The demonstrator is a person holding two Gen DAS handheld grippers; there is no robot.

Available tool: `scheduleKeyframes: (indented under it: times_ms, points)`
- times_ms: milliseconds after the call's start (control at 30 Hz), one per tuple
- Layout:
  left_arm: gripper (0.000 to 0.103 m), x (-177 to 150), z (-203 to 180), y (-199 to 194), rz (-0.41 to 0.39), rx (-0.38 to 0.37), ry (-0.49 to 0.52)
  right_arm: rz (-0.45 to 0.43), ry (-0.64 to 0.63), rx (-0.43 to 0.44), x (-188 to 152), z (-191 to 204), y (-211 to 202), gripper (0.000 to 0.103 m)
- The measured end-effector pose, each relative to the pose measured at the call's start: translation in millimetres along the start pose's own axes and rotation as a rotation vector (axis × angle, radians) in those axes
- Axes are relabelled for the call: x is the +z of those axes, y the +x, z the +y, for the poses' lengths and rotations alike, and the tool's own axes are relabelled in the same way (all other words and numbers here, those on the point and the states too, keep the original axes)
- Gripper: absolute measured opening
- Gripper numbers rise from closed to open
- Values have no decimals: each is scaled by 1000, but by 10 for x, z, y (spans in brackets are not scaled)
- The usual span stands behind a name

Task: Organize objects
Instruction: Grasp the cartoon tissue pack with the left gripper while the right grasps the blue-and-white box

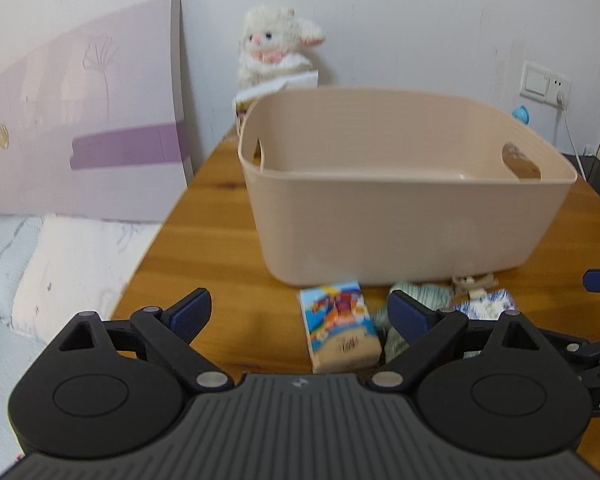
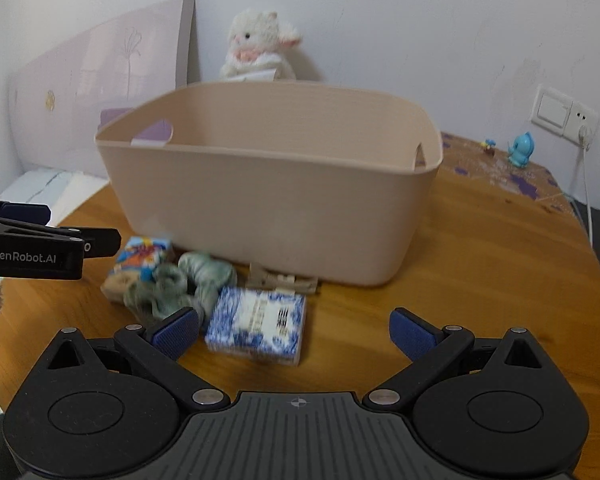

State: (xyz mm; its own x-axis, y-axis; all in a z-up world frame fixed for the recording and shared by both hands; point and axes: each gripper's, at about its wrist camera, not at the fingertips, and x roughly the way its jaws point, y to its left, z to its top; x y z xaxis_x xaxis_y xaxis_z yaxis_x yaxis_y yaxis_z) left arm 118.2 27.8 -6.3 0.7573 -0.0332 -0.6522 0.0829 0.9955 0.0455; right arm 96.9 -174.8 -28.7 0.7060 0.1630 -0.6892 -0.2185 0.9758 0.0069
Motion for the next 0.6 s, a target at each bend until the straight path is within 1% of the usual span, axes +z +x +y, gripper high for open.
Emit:
scheduleKeyframes:
  times_ms: [233, 433, 600]
  points:
    - [95, -133, -48, 140, 42, -9, 18, 28, 5, -6, -91, 22, 124, 103]
    - [95, -149, -39, 196, 51, -12, 14, 24, 19, 12, -86, 35, 179, 103]
    - [95, -154, -49, 282, 68, -15, 11, 50, 32, 6, -88, 56, 298, 103]
